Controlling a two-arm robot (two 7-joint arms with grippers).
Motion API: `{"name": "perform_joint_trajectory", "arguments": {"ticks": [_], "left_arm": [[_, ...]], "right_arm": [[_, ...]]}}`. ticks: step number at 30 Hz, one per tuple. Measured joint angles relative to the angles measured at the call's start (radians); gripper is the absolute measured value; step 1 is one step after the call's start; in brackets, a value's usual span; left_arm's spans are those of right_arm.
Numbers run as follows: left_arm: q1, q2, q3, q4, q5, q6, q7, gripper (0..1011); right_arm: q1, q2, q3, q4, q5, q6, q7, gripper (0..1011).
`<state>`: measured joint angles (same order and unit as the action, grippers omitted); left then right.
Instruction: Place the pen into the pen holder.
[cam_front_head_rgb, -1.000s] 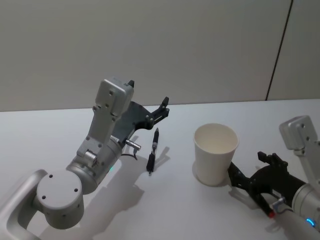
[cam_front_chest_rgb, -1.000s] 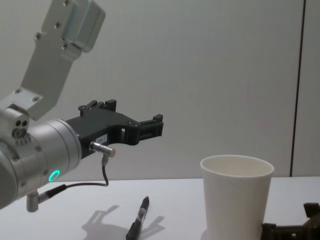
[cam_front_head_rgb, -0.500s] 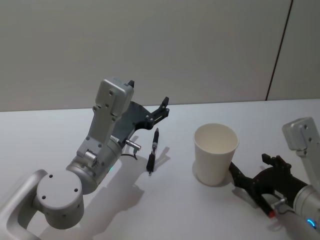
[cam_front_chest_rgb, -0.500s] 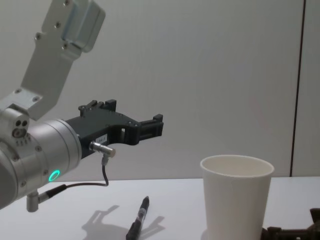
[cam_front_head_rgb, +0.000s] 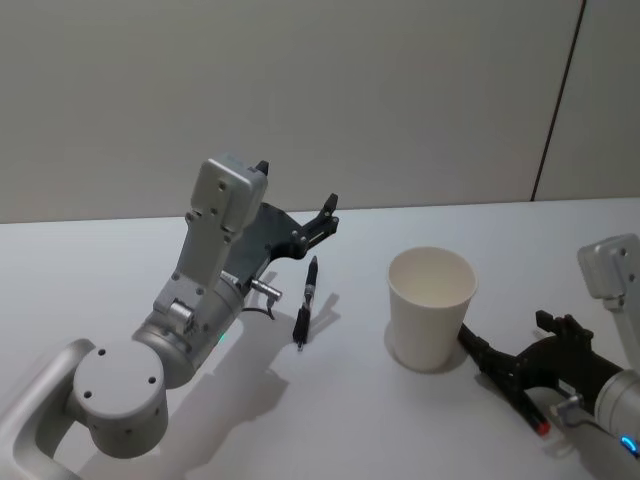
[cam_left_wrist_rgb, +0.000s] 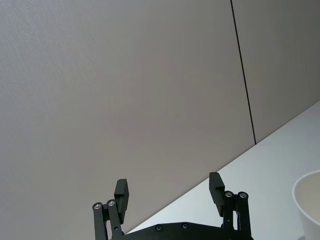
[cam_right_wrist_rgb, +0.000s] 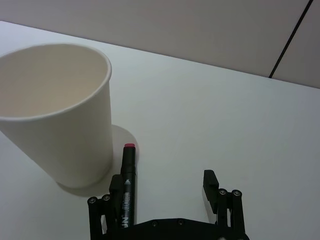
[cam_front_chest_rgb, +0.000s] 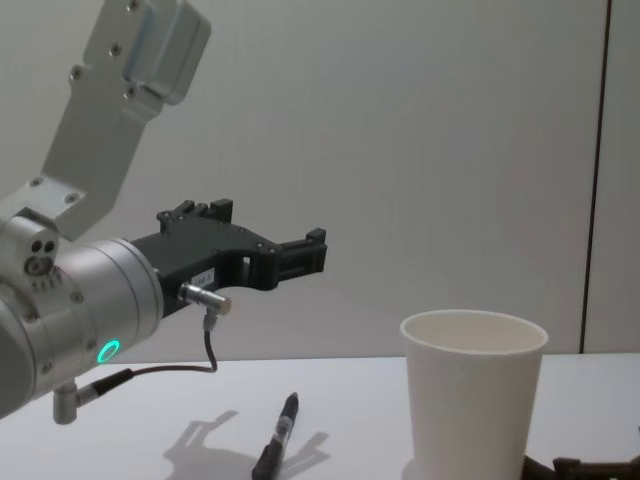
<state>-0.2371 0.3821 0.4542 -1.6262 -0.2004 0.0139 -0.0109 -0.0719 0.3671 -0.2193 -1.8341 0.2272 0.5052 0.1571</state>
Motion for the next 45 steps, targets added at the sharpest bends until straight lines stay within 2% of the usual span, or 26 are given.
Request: {"name": "perform_joint_trajectory", "arguments": {"ticks": [26,45], "left_arm": [[0.000,0.000,0.000,0.000,0.000,0.000,0.000,1001],[0.000,0.000,0.000,0.000,0.000,0.000,0.000,1001]], "right_arm": [[0.022,-0.030,-0.013,0.050,-0.019,0.010,0.014,1001],[0.014,-0.031,-0.006,0.055,-0.007,0.014,-0.003,1003]]}}
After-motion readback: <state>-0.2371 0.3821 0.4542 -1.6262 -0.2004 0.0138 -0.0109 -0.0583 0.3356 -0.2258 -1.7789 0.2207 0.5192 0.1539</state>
